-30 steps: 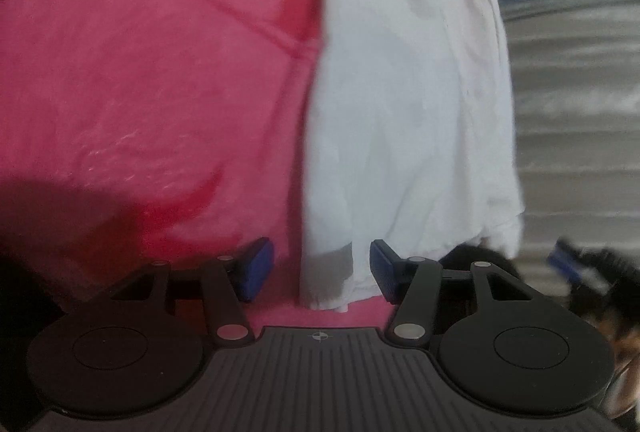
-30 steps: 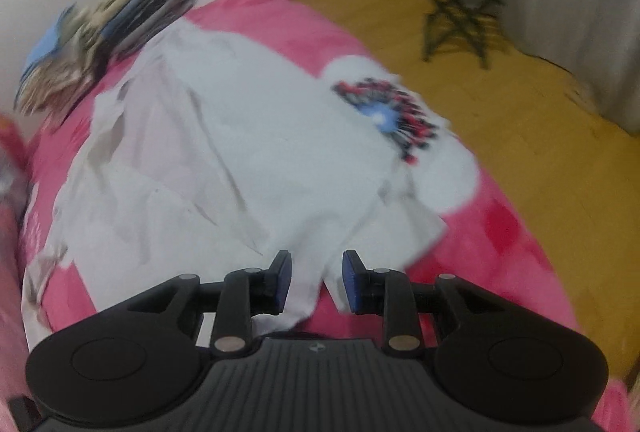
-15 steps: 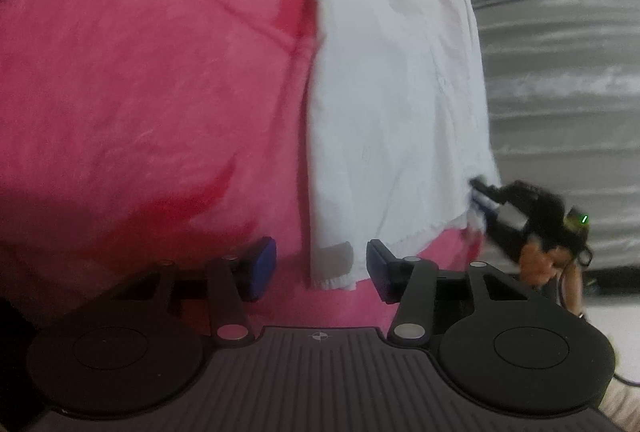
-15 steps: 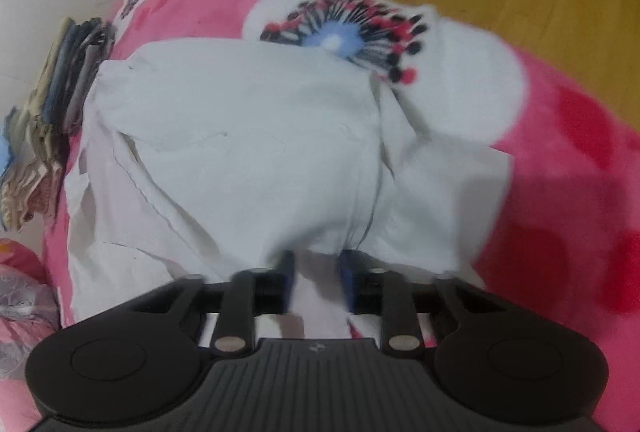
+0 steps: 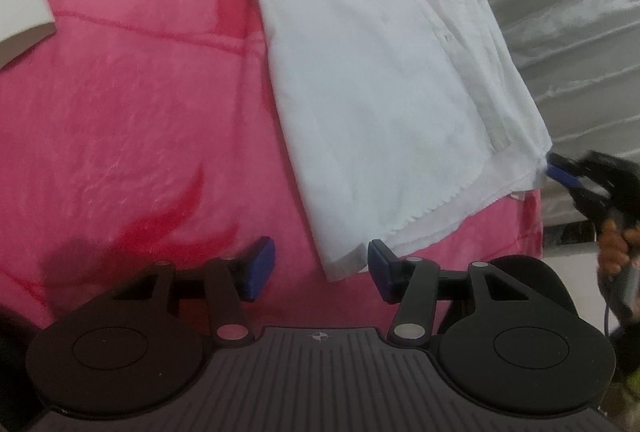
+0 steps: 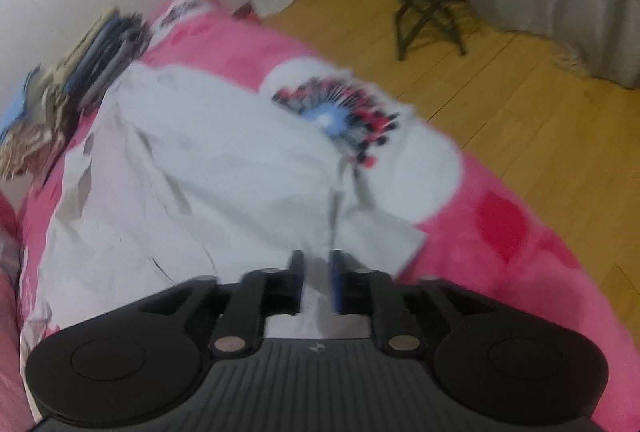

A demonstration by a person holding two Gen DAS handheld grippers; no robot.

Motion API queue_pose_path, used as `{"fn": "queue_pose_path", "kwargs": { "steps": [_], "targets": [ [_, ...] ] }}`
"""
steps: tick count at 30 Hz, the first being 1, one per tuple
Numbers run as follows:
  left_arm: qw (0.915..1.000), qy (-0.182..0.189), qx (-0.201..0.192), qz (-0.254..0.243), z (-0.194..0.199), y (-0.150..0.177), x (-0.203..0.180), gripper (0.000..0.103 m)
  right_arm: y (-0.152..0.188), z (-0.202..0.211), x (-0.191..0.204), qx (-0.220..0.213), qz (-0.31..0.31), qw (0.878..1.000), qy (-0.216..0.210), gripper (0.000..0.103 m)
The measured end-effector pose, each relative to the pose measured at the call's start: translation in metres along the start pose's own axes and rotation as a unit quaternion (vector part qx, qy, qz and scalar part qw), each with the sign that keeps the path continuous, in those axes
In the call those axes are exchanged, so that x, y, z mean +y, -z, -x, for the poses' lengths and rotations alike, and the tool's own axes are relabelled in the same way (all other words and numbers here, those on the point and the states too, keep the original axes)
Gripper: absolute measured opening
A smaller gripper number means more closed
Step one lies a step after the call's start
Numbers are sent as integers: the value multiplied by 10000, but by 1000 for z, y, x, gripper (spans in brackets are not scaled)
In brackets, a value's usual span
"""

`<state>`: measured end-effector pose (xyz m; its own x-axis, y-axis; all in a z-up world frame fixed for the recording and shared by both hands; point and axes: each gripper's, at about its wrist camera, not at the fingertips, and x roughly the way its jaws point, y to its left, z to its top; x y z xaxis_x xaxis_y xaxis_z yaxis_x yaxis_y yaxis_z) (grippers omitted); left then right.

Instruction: Fold clothes

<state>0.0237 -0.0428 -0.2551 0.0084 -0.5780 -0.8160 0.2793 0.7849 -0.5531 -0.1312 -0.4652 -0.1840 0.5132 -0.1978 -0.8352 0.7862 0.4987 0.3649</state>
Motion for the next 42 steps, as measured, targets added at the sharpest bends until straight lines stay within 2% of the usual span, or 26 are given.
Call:
{"fn": "queue_pose_path", "kwargs": {
  "steps": [2, 3, 5, 7, 9, 10, 13, 15, 16, 17, 18, 19, 21, 24, 27, 30, 35, 37, 42],
  "targets": [
    [10000, -9, -35, -8, 2, 4, 2, 52, 8, 17, 7, -142, 295, 9995, 26, 22],
    [10000, -27, -49, -51, 2, 5, 2, 52, 12, 23, 12, -113, 516, 9986, -91, 22],
    [9999, -60, -75, -134, 3, 8, 1, 52, 17, 21, 32, 138, 1074, 9929, -495, 22],
    [9997, -94, -94, -196, 4, 9, 1, 50, 24, 9, 59, 417, 1766, 9803, -783, 22],
    [9995, -162, -114, -242, 10, 8, 3, 47, 27, -12, 77, 549, 2218, 9707, -751, 22],
    [9992, -239, -152, -276, 12, 8, 2, 42, 28, -22, 83, 609, 2391, 9666, -699, 21],
    [9978, -440, -221, -437, 13, 10, -3, 41, 32, -50, 99, 768, 2909, 9522, -527, 21],
    [9968, -531, -229, -544, 12, 11, -7, 40, 33, -63, 102, 935, 3042, 9468, -477, 21],
    [9964, -568, -234, -586, 12, 12, -8, 39, 33, -69, 103, 1018, 3107, 9440, -452, 15],
    [9961, -592, -234, -614, 12, 12, -9, 38, 34, -71, 103, 1114, 3120, 9425, -449, 3],
    [9957, -619, -248, -637, 12, 11, -10, 32, 35, -70, 103, 1183, 3105, 9419, -490, 2],
    [9953, -653, -288, -650, 14, 10, -10, 21, 36, -66, 100, 1198, 3090, 9421, -519, 2],
    [9947, -753, -337, -609, 15, 8, -8, 9, 35, -56, 97, 1195, 3005, 9446, -569, 2],
    [9958, -705, -325, -487, 16, 5, -4, 5, 31, -48, 90, 1246, 2761, 9509, -627, 2],
    [9971, -605, -200, -426, 18, 3, -1, 5, 27, -42, 82, 1323, 2457, 9579, -676, 2],
    [9983, -499, -91, -284, 16, -2, 2, 7, 30, -46, 75, 1439, 2422, 9577, -593, 2],
    [9995, -324, 49, -22, 14, -10, 6, 21, 38, -50, 66, 1639, 2318, 9574, -535, 2],
    [9996, -255, 85, 43, 13, -13, 4, 31, 38, -47, 65, 1637, 2248, 9585, -629, 2],
    [9991, -414, 118, 51, 7, -17, -2, 33, 41, -54, 64, 1691, 2299, 9569, -535, 2]
  ]
}}
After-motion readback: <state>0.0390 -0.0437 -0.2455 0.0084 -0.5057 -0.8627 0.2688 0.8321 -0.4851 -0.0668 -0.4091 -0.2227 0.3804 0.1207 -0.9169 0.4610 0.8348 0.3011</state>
